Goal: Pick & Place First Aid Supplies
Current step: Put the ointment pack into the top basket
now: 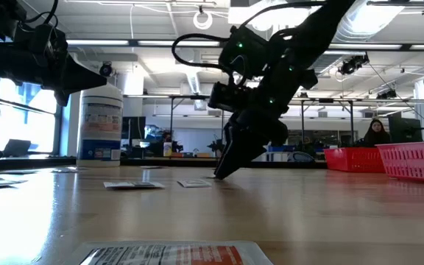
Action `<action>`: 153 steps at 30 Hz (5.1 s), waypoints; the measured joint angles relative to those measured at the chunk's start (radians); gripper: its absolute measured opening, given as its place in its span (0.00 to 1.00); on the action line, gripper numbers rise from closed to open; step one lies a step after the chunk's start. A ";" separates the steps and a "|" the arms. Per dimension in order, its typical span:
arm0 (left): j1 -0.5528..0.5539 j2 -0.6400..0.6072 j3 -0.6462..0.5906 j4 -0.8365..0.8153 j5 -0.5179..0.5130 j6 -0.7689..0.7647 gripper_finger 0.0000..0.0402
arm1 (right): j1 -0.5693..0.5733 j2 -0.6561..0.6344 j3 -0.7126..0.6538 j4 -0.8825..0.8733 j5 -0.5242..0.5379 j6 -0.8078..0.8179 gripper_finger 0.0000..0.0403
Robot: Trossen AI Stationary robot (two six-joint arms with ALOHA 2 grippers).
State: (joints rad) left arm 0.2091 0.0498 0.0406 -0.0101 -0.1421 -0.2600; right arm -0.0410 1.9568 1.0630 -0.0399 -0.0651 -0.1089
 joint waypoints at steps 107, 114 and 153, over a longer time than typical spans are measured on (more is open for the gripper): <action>0.000 0.000 0.000 0.000 0.000 0.000 0.00 | -0.812 -0.512 -0.204 -0.717 0.383 0.416 0.29; 0.000 0.000 0.000 0.000 0.000 0.000 0.00 | -0.535 -0.526 -0.016 -0.954 0.366 0.494 0.28; 0.000 0.000 0.000 0.000 0.000 0.000 0.00 | 0.243 0.427 0.966 -1.034 0.055 0.042 0.28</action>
State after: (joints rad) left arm 0.2092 0.0502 0.0405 -0.0101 -0.1425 -0.2599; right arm 0.2022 2.3834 2.0289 -1.0736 -0.0102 -0.0666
